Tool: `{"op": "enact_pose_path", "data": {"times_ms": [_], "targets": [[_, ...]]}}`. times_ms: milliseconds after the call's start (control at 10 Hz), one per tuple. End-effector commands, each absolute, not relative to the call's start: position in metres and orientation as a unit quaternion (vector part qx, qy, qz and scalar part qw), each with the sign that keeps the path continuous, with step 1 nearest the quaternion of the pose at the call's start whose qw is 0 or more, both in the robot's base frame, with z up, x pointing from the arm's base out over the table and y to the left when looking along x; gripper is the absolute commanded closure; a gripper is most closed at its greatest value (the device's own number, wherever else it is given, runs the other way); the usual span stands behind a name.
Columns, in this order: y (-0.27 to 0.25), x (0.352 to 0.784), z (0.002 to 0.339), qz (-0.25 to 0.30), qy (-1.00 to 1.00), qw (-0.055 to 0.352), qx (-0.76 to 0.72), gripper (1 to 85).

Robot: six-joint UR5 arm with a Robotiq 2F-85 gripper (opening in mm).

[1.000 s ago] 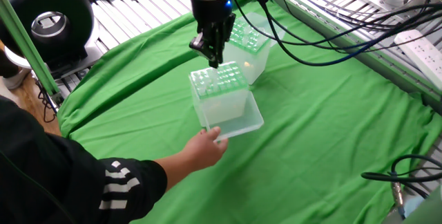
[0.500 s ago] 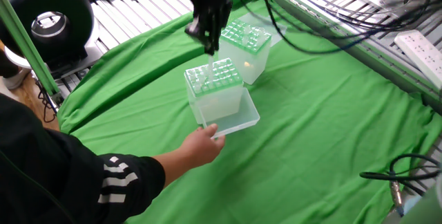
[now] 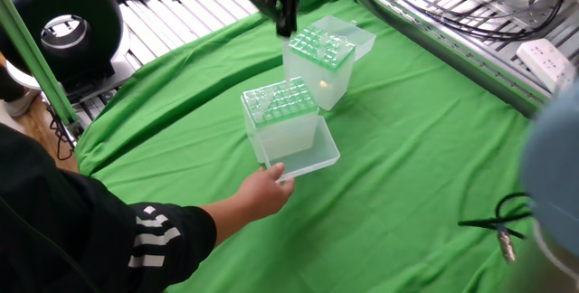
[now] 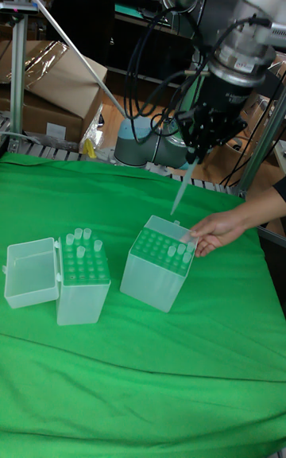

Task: Insert a large pipette tip into the holder for large pipette tips

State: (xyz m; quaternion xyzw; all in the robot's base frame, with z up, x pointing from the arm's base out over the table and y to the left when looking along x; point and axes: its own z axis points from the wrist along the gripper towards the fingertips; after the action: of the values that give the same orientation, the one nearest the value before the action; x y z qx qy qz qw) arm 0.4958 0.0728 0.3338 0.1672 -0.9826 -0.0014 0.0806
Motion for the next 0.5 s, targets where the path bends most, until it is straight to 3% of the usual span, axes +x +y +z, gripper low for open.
{"op": "enact_pose_path", "data": {"times_ms": [0, 200, 400], "targets": [[0.049, 0.512, 0.347, 0.005, -0.974, 0.076, 0.213, 84.7], [0.063, 0.51, 0.347, -0.018, -0.983, 0.074, 0.168, 84.7], [0.052, 0.515, 0.346, 0.009, -0.992, 0.069, 0.103, 85.0]]}}
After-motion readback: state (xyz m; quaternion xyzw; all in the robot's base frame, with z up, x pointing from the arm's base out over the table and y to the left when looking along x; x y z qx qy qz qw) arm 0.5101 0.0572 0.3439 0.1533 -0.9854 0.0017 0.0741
